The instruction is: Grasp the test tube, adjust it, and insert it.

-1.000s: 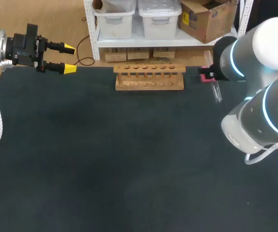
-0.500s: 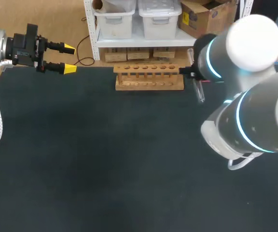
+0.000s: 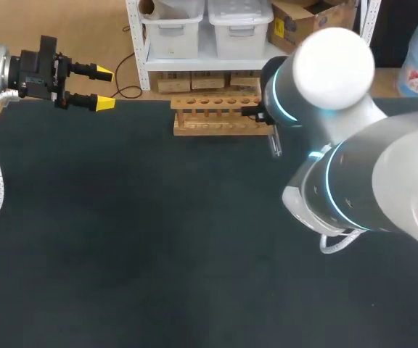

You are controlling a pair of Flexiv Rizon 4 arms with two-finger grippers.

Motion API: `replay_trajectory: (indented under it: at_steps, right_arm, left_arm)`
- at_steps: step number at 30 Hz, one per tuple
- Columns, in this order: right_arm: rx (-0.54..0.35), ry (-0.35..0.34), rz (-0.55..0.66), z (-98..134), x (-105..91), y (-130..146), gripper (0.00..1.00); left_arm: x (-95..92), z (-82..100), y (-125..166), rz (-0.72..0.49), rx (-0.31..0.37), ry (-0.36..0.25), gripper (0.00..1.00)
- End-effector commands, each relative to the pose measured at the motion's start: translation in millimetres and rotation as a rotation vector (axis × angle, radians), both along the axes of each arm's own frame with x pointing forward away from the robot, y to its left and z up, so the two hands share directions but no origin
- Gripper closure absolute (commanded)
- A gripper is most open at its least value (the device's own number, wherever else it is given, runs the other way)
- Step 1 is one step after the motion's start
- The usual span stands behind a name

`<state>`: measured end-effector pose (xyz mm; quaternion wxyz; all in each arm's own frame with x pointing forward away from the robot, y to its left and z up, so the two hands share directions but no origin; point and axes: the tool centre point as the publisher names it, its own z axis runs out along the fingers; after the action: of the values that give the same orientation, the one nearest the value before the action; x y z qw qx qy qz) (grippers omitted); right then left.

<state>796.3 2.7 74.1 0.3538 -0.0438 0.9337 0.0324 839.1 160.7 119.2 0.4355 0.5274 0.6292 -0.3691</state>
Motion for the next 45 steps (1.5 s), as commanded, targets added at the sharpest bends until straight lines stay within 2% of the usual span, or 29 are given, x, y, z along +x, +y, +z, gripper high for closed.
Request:
replay_trajectory:
  at_steps: [1, 19, 28, 45]
  right_arm:
    - [0.009, 0.015, 0.008, -5, 6.6, 8, 1.00]
    - [0.025, 0.031, 0.020, -15, 12.7, 23, 1.00]
    - [0.024, 0.020, 0.019, -8, 12.7, 23, 1.00]
    - [0.019, 0.059, 0.041, -27, 21.2, 33, 1.00]
  left_arm:
    - [-2.2, -0.9, 0, 0.005, -0.001, -0.005, 0.00]
    - [-2.2, -0.9, 0, 0.005, -0.001, -0.005, 0.00]
    - [-2.2, -0.9, 0, 0.005, -0.001, -0.005, 0.00]
    - [-2.2, -0.9, 0, 0.005, -0.001, -0.005, 0.00]
